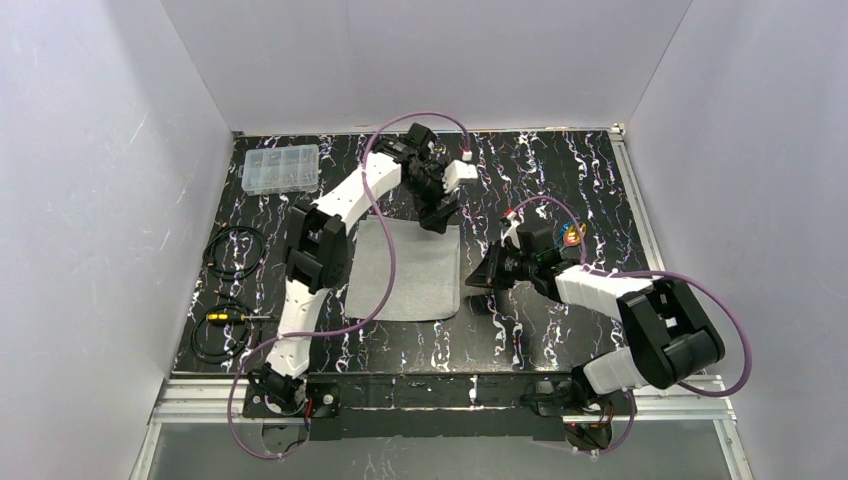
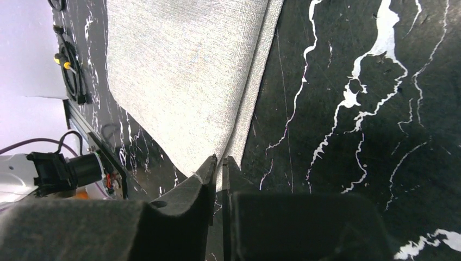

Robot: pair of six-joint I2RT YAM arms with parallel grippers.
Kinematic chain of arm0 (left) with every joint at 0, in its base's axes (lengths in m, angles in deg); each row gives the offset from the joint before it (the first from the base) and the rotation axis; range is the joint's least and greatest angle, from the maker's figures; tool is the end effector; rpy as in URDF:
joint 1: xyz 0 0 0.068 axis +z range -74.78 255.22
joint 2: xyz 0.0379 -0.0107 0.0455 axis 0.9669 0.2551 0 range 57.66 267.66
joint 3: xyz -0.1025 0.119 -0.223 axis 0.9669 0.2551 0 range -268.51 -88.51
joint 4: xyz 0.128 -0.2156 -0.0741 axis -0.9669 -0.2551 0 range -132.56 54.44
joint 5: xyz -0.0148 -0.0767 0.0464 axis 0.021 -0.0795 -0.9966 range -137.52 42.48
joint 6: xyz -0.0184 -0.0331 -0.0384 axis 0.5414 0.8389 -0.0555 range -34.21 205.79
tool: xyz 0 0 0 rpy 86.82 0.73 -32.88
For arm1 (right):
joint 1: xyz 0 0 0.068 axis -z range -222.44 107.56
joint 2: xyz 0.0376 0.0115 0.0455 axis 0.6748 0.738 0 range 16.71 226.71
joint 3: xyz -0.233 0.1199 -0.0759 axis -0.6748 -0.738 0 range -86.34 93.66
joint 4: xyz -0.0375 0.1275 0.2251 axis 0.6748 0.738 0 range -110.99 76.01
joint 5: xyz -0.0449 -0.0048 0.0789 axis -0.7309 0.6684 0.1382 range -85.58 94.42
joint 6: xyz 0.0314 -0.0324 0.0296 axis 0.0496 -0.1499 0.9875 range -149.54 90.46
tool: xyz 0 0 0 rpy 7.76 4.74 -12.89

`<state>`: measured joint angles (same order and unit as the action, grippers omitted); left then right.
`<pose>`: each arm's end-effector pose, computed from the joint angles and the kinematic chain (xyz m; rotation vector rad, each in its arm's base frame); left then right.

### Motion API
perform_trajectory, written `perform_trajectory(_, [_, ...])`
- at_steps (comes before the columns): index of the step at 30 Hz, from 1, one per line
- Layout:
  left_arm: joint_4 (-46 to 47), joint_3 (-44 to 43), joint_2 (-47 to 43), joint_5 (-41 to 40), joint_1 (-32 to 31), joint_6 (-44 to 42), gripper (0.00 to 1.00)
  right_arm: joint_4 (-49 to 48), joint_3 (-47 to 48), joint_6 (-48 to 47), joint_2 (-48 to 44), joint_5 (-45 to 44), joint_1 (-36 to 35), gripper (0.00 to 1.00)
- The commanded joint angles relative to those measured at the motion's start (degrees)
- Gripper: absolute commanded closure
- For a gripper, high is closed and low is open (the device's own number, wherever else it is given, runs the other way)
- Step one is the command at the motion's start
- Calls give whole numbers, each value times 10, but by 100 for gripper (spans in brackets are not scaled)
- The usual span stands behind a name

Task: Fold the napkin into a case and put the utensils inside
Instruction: Smooth out the lower triangle-folded napkin at the center of the board.

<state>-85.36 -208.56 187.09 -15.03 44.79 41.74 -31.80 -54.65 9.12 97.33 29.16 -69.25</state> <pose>0.4149 -0.2658 0.2473 1.6560 1.8500 -0.6352 0.2313 0.1337 0.1630 -0.0070 2.3987 1.0673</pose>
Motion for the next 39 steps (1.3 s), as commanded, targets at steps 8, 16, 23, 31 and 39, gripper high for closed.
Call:
perform_trajectory(8, [18, -43, 80, 5, -23, 44, 35, -86, -10, 23, 63, 34, -11, 90])
perform_trajectory(16, [48, -10, 64, 10, -23, 38, 39, -106, -21, 27, 81, 40, -16, 91])
perform_trajectory(23, [49, -16, 76, 20, -23, 36, 59, -112, -13, 26, 101, 46, -19, 94])
perform_trajectory(31, [50, -25, 88, 17, -23, 38, 71, -110, -8, 21, 110, 47, -24, 95])
perform_trajectory(39, [50, -21, 89, 21, -23, 41, 74, -103, 5, 11, 125, 45, -28, 96])
